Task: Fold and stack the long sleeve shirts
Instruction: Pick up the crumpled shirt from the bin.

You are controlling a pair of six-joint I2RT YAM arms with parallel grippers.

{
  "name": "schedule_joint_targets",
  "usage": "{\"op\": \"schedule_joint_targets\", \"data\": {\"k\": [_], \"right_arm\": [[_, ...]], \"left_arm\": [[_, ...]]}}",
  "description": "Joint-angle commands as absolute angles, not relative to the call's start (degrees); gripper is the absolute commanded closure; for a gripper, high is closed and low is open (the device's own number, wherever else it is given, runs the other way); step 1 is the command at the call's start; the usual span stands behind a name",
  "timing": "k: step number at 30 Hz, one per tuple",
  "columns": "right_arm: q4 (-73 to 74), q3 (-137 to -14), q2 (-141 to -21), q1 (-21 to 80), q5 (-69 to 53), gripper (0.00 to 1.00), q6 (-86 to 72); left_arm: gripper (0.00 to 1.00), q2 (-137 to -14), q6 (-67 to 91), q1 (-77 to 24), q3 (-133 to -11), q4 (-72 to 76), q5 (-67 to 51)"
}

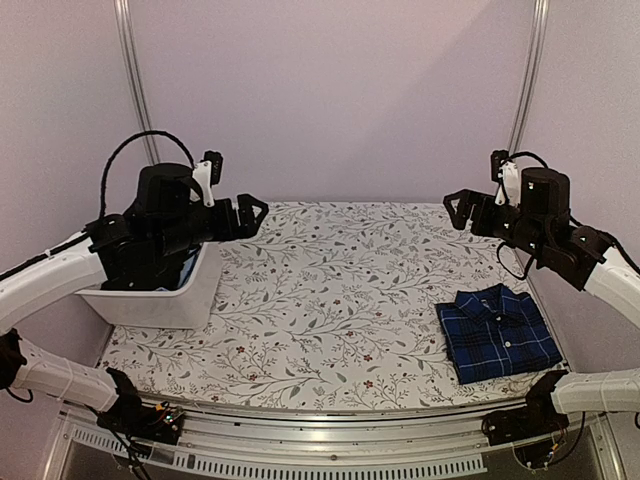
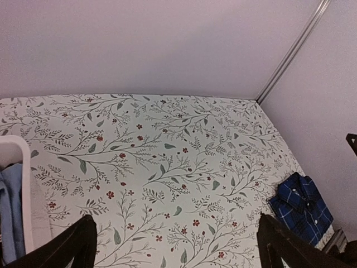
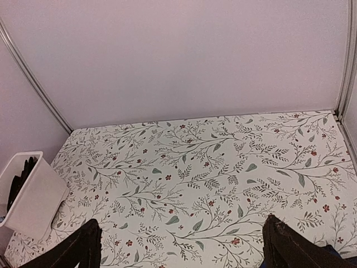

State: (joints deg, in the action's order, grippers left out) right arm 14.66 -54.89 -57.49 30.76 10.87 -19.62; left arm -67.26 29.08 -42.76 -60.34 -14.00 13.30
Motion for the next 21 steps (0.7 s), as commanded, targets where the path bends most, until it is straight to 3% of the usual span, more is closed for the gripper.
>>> {"op": "schedule_joint_targets", "data": {"k": [1,9,21], "right_arm": [[15.59,-56.5,-58.24,31.04,11.77,0.01,-18.73],[15.53,-56.34,-58.63,31.03,11.61,0.01,-18.08],[15.05,-55.75,-57.86,31.05,9.67,0.01,-17.67]], "left_arm": [[0.0,-66.18,30.81,-40.93,-62.31,-18.62,18.29],[0.0,-67.46,36.88,-29.62,-65.27,-32.34,22.95],[0.0,-75.44,36.28,-5.58,-61.85,-30.82,9.63]]}}
